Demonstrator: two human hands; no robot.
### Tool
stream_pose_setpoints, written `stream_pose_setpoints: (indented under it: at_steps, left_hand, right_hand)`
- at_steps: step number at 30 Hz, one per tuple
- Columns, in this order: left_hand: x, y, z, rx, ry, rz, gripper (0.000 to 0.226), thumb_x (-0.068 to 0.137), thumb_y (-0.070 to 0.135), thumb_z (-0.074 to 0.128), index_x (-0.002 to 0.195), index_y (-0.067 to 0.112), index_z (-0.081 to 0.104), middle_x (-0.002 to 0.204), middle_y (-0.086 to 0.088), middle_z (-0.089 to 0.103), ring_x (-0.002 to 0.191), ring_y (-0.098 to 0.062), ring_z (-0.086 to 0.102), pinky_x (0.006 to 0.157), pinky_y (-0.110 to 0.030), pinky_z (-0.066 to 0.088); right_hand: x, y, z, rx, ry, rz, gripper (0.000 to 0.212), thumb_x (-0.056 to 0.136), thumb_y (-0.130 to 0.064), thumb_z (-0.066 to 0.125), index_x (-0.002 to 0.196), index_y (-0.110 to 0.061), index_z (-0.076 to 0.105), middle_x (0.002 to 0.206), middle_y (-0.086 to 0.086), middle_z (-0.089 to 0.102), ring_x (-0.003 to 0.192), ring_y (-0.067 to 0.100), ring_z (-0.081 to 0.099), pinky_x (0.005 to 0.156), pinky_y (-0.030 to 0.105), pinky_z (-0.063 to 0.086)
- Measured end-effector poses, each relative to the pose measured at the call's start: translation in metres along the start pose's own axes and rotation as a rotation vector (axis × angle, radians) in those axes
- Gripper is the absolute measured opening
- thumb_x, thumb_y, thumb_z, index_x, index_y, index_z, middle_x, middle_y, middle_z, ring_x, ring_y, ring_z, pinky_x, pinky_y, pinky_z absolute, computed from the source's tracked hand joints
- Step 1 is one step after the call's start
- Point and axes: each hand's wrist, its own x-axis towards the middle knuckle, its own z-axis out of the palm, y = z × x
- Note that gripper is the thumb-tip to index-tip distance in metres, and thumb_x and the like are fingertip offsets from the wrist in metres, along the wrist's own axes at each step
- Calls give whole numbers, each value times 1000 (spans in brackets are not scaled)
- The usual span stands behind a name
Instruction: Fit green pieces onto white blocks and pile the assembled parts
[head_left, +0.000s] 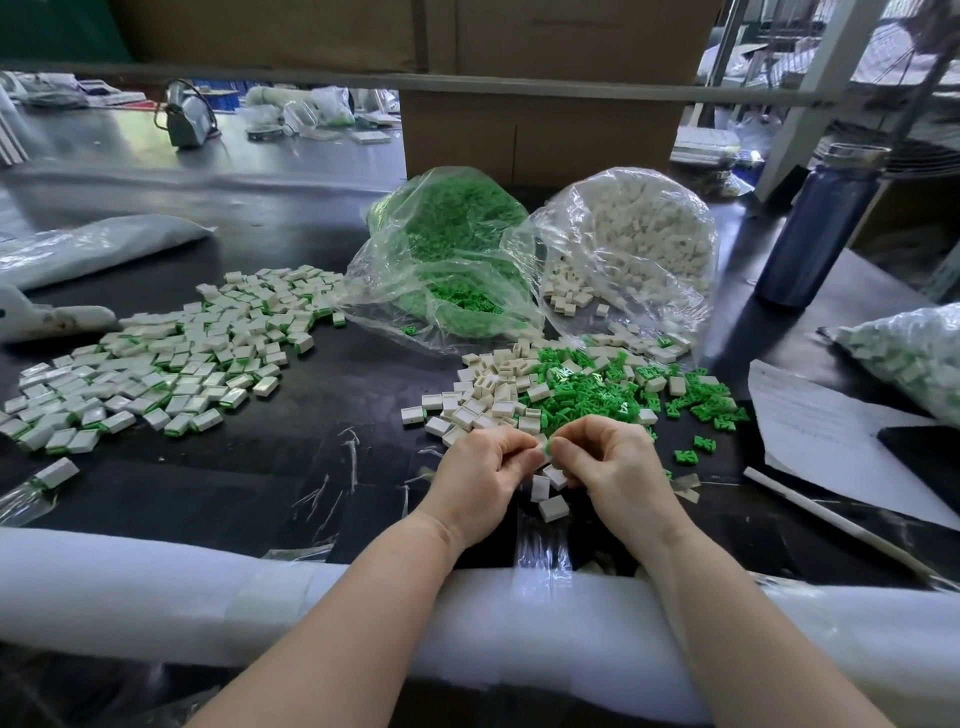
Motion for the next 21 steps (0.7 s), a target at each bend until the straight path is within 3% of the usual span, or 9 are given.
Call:
stream_pose_setpoints:
  at_steps: [6,12,17,21]
  left_hand:
    - [-2,1,1,162,-4,99,17,89,13,60,97,3,70,91,-10,67,86,-20,58,82,-24,44]
    - [-2,0,0,190,-8,134,17,89,13,60,97,3,70,90,-10,66,85,-20,58,82,-27,44]
    - [1,4,1,-9,60,50,15,88,15,61,97,7,71,83,-1,65,82,-15,60,79,-23,48]
    - [1,3,3,-10,40,26,26,78,15,73,102,15,63,77,6,59,68,-8,55,72,-19,50]
  right_hand:
    - [-1,1,-2,-65,-55,13,24,84,-5,66,66,-21,62,59,-4,59,53,4,51,58,22,46]
    - [-1,0,-3,-54,-69,12,22,84,-5,65,68,-19,63,60,-4,59,55,6,52,58,20,46]
    - [0,-1,2,132,31,17,15,84,-5,65,72,-13,64,60,-6,61,54,4,53,56,19,46]
    - [-1,0,-1,189,72,20,13,83,-1,66,77,-12,63,59,-1,62,52,8,57,53,21,49]
